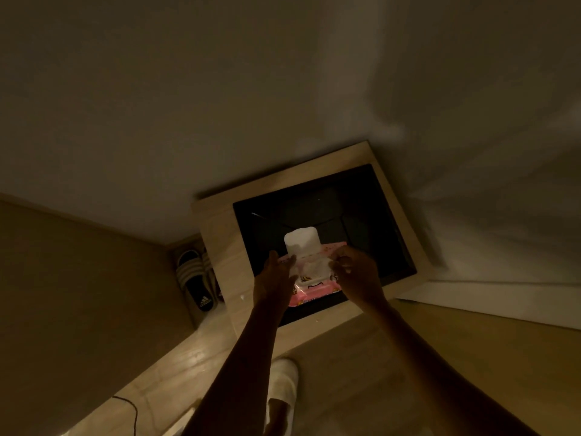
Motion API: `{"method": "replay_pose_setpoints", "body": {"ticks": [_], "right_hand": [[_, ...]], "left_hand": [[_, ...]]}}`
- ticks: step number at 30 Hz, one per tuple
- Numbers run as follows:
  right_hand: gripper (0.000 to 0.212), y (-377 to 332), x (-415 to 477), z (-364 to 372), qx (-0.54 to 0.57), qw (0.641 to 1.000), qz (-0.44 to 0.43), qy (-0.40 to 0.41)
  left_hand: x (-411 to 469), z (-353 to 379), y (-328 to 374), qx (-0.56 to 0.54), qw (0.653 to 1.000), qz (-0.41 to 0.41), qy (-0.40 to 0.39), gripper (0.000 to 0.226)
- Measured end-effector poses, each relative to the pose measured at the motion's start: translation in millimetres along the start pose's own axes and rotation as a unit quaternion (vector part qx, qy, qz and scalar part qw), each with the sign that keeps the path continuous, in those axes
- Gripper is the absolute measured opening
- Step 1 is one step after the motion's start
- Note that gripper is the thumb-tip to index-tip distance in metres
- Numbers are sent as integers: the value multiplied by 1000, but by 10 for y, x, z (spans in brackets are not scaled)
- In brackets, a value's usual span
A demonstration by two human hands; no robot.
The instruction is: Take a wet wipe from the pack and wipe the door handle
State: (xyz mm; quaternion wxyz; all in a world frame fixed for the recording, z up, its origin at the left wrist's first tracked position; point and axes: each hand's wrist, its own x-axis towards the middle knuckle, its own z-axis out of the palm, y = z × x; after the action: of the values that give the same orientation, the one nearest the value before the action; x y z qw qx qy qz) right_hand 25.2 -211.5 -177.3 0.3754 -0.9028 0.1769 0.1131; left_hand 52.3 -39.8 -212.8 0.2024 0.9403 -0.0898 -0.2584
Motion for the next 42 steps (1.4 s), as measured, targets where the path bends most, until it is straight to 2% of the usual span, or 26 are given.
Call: {"method": "replay_pose_setpoints", "body": {"ticks": [4, 8, 15, 18, 23, 29, 33, 36, 42], "right_hand": [[17, -67, -136, -146, 2, 999, 1, 51], [17, -212, -351, -397, 16, 997, -7, 70], [22, -619, -1013, -1009, 55, 994, -46, 78], [19, -778, -1408, -1359, 68, 993, -56, 75], [19, -803, -2254, -1909, 22, 993, -74, 92], [23, -462, -3453, -2371, 47, 989, -43, 131], [34, -132, -4388, -2659, 50, 991, 38, 118], [34, 24, -5120, -2881, 65, 987, 64, 132], [25, 342, -6404, -3256, 95, 966, 121, 208]], "left_hand": [[-98, -145, 54, 18, 999, 6, -30, 57], [-317, -363, 171, -7, 999, 31, -16, 53], [-890, -775, 706, -137, 986, 89, -31, 52], [-1234, -925, 971, -155, 983, 90, -43, 44], [-1969, -1081, 1372, -155, 978, 134, -26, 26], [-2900, -1038, 1945, -113, 971, 210, -33, 27], [-3600, -1005, 2394, -97, 958, 267, -36, 29], [-4095, -946, 2735, -89, 949, 302, -32, 29], [-4877, -702, 3433, -27, 916, 392, -77, 34]]}}
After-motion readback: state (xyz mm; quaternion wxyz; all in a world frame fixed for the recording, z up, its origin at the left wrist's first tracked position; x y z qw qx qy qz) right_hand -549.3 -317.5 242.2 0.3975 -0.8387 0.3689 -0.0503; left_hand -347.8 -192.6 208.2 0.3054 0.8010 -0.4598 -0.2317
